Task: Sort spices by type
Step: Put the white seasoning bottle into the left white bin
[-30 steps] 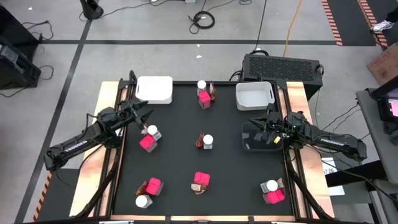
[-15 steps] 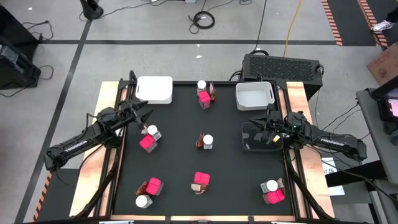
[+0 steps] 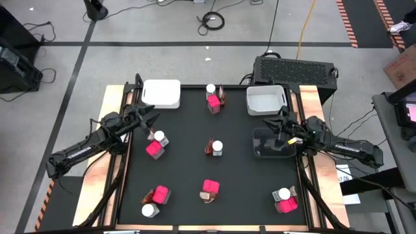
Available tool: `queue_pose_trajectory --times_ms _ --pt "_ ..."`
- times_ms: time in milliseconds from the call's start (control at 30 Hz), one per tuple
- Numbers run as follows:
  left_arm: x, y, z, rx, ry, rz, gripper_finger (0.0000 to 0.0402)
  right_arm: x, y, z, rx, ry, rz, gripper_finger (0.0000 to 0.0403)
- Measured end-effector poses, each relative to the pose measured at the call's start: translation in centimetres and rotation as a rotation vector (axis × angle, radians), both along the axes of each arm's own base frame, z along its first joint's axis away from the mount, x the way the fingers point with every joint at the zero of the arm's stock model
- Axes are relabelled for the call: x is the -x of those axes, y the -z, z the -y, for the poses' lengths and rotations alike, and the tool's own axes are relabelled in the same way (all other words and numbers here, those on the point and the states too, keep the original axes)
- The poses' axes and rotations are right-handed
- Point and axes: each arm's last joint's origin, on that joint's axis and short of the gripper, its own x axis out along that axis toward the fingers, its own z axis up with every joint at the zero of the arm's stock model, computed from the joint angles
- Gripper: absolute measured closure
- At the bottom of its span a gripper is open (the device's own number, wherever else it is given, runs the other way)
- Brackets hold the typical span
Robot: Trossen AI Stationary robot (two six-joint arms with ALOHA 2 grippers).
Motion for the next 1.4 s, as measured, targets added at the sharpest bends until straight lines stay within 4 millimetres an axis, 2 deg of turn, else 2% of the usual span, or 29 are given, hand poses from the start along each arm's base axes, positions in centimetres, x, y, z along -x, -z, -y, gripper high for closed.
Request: queue_pose_trajectory --times_ms 233,400,633,800,1000,1200,1300,1400 --pt "0.2 -1.6 0.1 -0.027 -0.016 0.058 0.01 -0.2 -0.7 0.1 0.015 0.001 0.037 0.0395" --pt "0.6 -3.8 0.3 -0.062 -0.031 0.11 0.01 -0.8 -2.6 0.2 0.009 0.0 0.016 0.0363" --pt "-0.3 -6.3 0.3 -0.11 0.152 0.103 0.01 -3.5 -5.6 0.3 0.011 -0.049 -0.117 0.0314" --pt "-2.3 -8.6 -0.6 -0.133 0.243 -0.017 0.01 -6.4 -7.5 -0.1 0.015 -0.12 -0.295 0.029" --pt "-5.1 -12.8 -1.9 -0.049 0.357 -0.216 0.01 -10.0 -9.1 -1.2 0.001 -0.216 -0.497 0.0282" --pt "-6.8 -16.0 -2.2 0.147 0.353 -0.519 0.01 -12.2 -8.8 -2.4 0.001 -0.28 -0.646 0.0282" --pt "-7.6 -16.5 -1.7 0.245 0.346 -0.658 0.01 -12.7 -8.3 -2.8 0.011 -0.3 -0.677 0.0282" --pt "-8.9 -16.4 -0.7 0.253 0.371 -0.755 0.01 -13.2 -7.8 -3.2 0.027 -0.32 -0.706 0.0282"
